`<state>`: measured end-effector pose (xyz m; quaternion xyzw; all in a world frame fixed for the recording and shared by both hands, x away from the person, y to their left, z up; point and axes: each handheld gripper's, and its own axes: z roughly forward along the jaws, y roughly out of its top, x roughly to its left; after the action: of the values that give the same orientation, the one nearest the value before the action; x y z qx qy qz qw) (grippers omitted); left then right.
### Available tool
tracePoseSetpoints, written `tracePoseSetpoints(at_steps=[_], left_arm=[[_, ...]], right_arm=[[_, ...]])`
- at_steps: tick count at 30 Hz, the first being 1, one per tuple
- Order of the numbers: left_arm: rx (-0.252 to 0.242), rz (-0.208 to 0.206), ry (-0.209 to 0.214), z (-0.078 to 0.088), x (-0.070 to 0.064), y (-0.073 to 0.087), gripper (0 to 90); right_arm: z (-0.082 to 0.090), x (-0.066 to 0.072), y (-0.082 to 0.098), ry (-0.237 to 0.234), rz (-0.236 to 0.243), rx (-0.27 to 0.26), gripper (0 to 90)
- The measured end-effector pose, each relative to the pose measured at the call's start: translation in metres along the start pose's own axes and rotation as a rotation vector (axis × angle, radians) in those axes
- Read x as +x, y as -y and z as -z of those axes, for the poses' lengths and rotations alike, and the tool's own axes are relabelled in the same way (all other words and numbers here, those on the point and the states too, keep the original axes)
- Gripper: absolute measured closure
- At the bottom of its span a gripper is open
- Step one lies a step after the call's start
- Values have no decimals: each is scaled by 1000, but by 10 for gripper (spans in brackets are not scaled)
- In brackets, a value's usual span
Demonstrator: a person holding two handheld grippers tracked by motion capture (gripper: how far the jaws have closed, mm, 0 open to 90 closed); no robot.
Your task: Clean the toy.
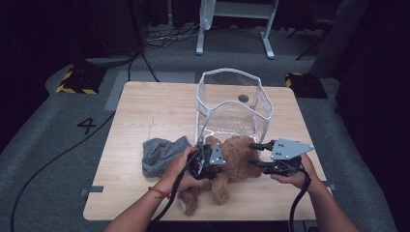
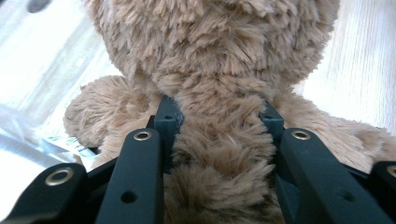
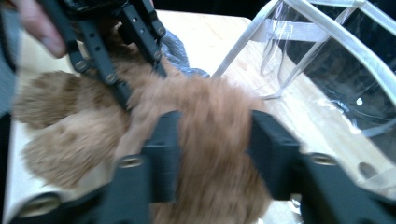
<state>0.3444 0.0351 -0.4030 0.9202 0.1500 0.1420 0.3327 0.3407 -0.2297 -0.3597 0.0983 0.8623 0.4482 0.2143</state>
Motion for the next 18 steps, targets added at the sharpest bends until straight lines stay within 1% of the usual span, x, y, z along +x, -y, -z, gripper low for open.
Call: tracePoseSetpoints(at_steps=[2, 3, 4, 5, 8, 10, 11, 12, 13, 14, 15, 16, 17, 18], left_arm=[[-40, 33, 12, 6, 4, 6, 636], [-58, 42, 17, 9, 6, 9, 635], [-76, 51, 23, 13, 8, 12, 632], [-97, 65, 29, 16, 9, 15, 629], [-139, 86, 36, 25, 11, 24, 621], [-164, 90, 43, 31, 11, 30, 612], [-176, 94, 45, 33, 10, 32, 608], [-186, 95, 52, 36, 11, 35, 606], [-190, 100, 58, 38, 11, 37, 600], [-191, 95, 60, 39, 11, 38, 590], [-192, 91, 52, 41, 10, 40, 578], [-192, 97, 57, 43, 11, 41, 555], [-191, 111, 65, 45, 13, 42, 510], [-191, 112, 81, 47, 15, 43, 472]], right_arm=[[6, -3, 8, -8, -39, -8, 375], [8, -2, 12, -5, -48, 2, 327], [8, -1, 16, 8, -58, 12, 264], [6, 0, 20, 17, -70, 23, 231], [-3, 3, 32, -27, -72, 77, 174], [-16, 4, 37, -38, -87, 102, 178], [-24, 5, 39, -51, -90, 113, 189], [-32, 6, 40, -60, -86, 126, 235], [-42, 7, 40, -70, -66, 139, 301], [-47, 9, 39, -63, -47, 129, 383], [-51, 10, 37, -64, -28, 97, 464], [-53, 11, 34, -84, -3, 83, 520], [-54, 14, 30, -70, 34, 71, 530], [-55, 16, 28, -55, 67, 62, 533]])
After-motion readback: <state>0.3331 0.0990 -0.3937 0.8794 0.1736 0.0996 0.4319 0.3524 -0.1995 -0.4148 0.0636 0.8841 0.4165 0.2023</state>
